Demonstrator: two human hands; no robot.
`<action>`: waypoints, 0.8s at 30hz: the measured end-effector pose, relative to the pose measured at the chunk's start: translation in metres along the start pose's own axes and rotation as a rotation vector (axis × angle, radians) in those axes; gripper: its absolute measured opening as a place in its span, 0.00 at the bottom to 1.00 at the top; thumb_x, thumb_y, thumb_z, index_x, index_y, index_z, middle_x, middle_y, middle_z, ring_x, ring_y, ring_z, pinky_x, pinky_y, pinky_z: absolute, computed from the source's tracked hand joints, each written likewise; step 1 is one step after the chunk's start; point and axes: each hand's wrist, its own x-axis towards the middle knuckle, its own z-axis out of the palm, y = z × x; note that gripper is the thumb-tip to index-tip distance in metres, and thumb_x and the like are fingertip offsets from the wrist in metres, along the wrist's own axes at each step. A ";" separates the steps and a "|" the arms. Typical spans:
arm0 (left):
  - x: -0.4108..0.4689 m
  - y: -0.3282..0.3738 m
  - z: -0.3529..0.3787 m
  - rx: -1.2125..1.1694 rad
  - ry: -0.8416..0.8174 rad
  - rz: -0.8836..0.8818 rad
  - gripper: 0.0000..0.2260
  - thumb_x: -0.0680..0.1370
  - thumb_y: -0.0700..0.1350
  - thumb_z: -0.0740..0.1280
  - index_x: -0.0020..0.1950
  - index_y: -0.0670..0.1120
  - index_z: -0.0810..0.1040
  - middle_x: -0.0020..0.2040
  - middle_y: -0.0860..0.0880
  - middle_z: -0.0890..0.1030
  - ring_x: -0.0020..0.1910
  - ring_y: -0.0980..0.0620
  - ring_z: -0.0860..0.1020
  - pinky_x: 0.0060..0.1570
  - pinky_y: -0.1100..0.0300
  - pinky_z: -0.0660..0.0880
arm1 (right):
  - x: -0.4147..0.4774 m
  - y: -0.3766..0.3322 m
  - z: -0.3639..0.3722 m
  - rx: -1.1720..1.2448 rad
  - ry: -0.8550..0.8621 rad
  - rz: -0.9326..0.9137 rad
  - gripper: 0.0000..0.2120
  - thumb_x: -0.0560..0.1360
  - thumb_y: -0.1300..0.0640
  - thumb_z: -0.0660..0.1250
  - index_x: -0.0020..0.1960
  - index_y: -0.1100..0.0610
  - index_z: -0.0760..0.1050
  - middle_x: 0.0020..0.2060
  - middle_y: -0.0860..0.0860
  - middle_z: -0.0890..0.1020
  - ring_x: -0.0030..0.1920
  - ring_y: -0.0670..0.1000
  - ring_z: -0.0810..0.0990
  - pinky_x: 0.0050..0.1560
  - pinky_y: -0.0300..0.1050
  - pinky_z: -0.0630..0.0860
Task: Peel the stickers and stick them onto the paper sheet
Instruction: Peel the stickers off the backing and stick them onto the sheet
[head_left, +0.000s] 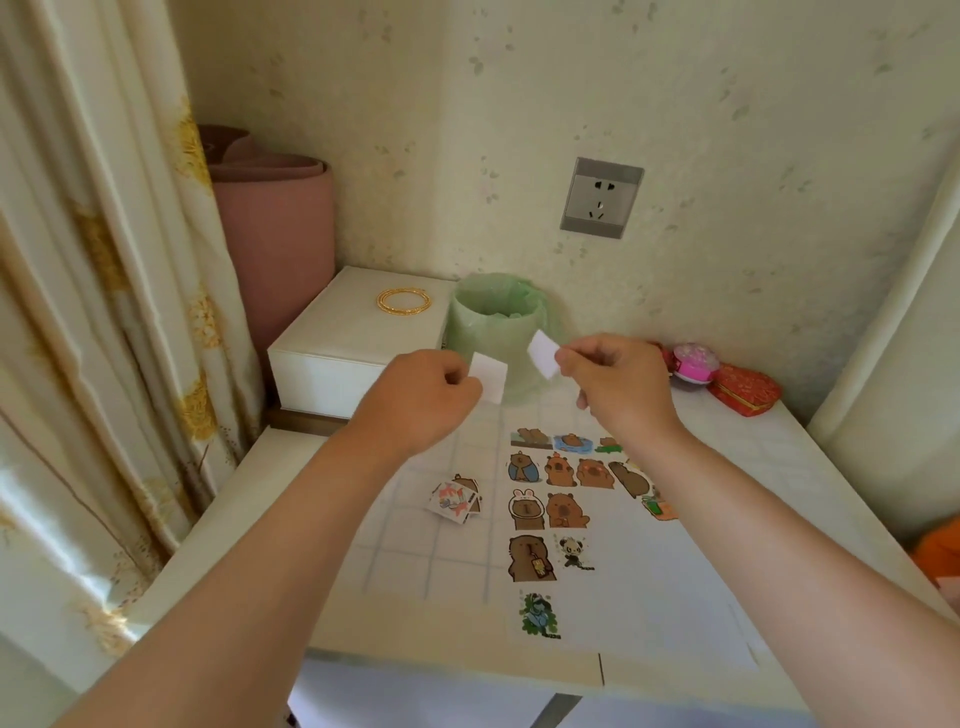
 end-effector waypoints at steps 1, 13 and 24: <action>0.002 -0.003 -0.003 -0.060 0.003 -0.027 0.08 0.74 0.47 0.63 0.39 0.44 0.78 0.40 0.47 0.84 0.37 0.44 0.82 0.40 0.49 0.81 | 0.013 -0.005 0.005 -0.024 0.008 -0.023 0.06 0.76 0.57 0.73 0.42 0.48 0.83 0.34 0.46 0.84 0.24 0.43 0.76 0.28 0.36 0.73; 0.018 -0.017 -0.016 -0.335 -0.035 -0.169 0.08 0.77 0.43 0.62 0.42 0.43 0.79 0.34 0.51 0.83 0.29 0.54 0.78 0.31 0.63 0.74 | 0.112 -0.015 0.067 -0.536 -0.099 -0.140 0.04 0.75 0.55 0.72 0.50 0.50 0.84 0.47 0.45 0.84 0.50 0.50 0.82 0.51 0.47 0.80; 0.007 -0.007 -0.003 -0.435 -0.176 -0.271 0.08 0.77 0.42 0.60 0.39 0.44 0.76 0.32 0.51 0.81 0.29 0.51 0.76 0.37 0.59 0.73 | 0.013 -0.028 0.030 -0.367 -0.076 -0.569 0.08 0.77 0.57 0.68 0.53 0.49 0.82 0.49 0.42 0.81 0.32 0.39 0.75 0.40 0.34 0.70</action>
